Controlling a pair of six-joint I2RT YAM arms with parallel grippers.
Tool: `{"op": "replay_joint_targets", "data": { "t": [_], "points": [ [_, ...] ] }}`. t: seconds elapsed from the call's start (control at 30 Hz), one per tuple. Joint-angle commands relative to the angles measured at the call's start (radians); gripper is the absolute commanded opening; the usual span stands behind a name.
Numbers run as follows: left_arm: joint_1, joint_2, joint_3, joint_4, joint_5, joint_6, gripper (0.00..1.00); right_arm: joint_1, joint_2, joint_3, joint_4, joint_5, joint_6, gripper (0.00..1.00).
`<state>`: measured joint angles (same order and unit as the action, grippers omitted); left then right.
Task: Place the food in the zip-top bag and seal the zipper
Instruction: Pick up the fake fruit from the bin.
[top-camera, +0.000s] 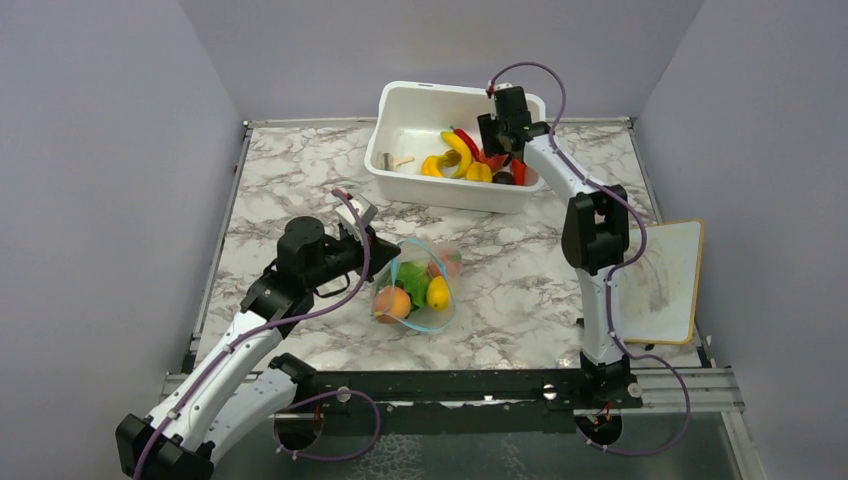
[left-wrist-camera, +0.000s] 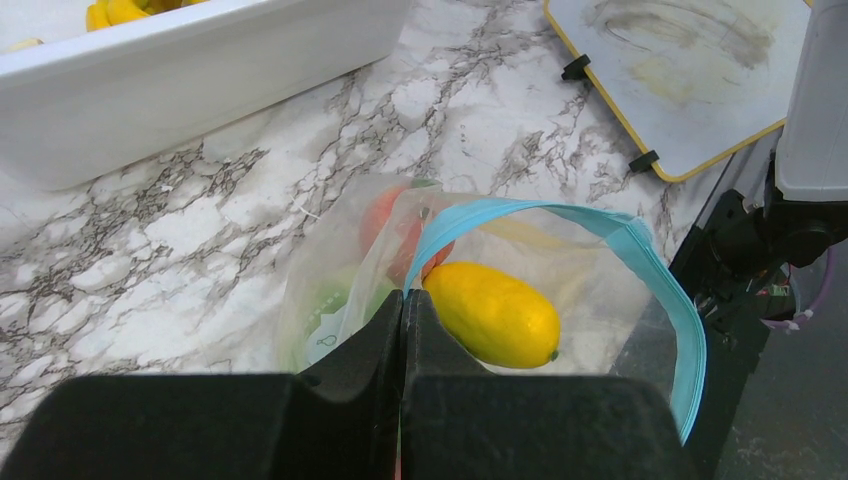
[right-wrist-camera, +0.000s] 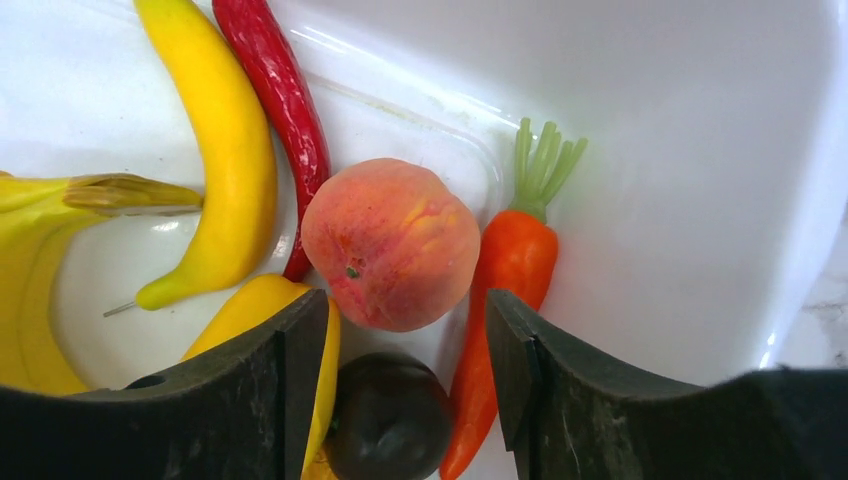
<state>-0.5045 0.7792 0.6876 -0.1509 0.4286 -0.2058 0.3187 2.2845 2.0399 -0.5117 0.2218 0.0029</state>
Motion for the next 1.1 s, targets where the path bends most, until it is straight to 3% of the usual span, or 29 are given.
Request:
{"op": "replay_joint_targets", "data": {
  "t": [0.0,0.07,0.17,0.7,0.8,0.93,1.07],
  "points": [
    [-0.003,-0.027,-0.003,0.011,-0.029,0.011,0.00,-0.006,-0.035,-0.009,0.034,-0.005,-0.017,0.70],
    [-0.003,-0.026,-0.003,0.012,-0.030,0.010,0.00,-0.006,-0.016,0.009,0.024,0.003,-0.020,0.83],
    [-0.004,-0.023,-0.005,0.012,-0.030,0.009,0.00,-0.006,0.013,0.039,0.018,0.004,-0.024,0.89],
    [-0.003,-0.009,-0.005,0.014,-0.046,0.015,0.00,-0.007,0.173,0.146,0.019,0.027,-0.039,0.92],
    [-0.003,-0.007,-0.005,0.013,-0.047,0.014,0.00,-0.007,0.194,0.161,0.008,0.028,-0.050,0.87],
    [-0.003,-0.005,-0.005,0.014,-0.047,0.014,0.00,-0.007,0.196,0.173,0.009,0.013,-0.048,0.65],
    [-0.003,-0.005,-0.005,0.014,-0.048,0.014,0.00,-0.007,0.169,0.165,0.022,0.003,-0.047,0.54]
  ]
}}
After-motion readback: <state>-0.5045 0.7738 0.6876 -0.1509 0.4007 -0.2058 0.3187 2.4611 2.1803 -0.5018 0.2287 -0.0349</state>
